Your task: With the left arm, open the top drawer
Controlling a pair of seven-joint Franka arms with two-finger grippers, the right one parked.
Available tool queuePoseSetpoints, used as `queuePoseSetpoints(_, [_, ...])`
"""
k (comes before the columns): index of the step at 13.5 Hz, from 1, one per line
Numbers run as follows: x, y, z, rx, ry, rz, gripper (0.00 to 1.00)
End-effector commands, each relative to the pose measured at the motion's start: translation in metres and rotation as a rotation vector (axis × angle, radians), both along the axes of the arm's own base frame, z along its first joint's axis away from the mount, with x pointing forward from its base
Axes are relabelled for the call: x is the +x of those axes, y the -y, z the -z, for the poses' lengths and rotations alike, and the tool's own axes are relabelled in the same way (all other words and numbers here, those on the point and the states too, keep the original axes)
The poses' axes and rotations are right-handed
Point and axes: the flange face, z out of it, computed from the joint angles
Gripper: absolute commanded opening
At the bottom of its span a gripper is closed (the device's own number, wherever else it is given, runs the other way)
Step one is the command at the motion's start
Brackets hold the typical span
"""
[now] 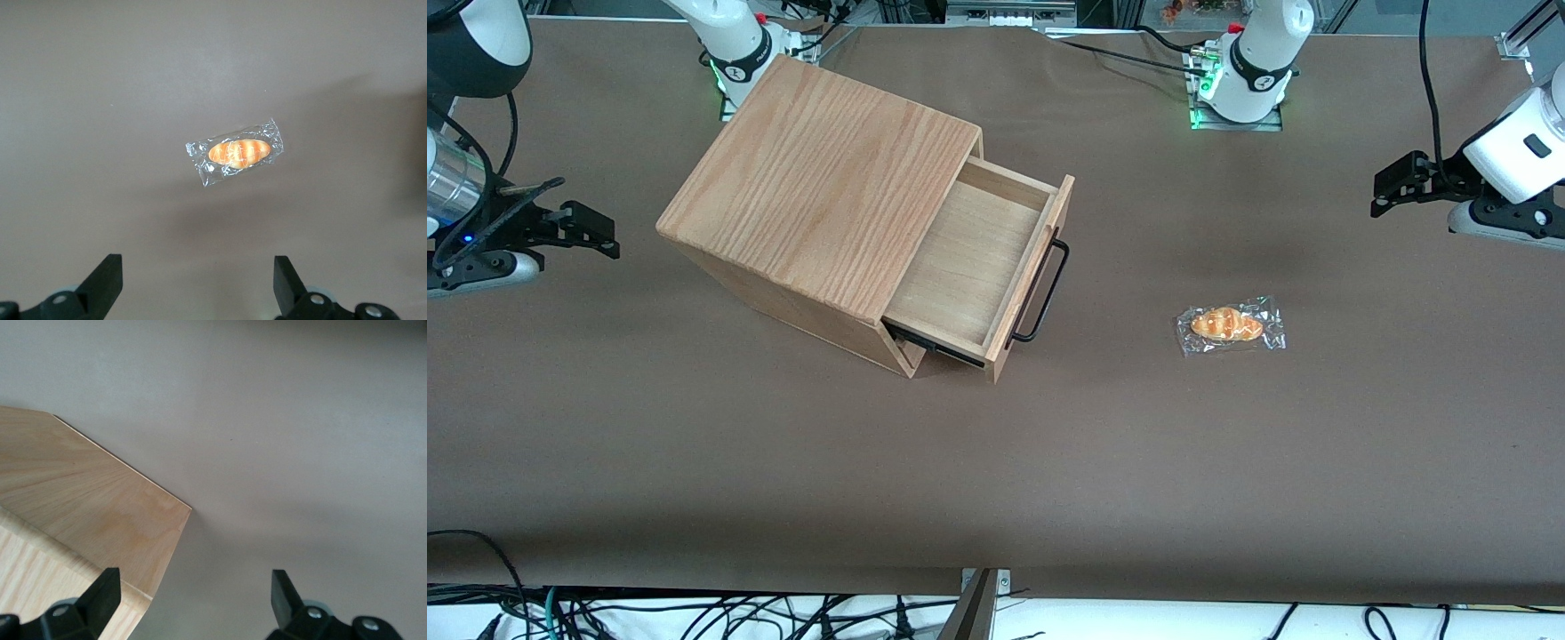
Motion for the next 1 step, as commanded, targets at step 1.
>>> queuePoseSetpoints(1, [-0.0020,-0.0018,-0.0020,0.019,-0.005,0.010,1.00])
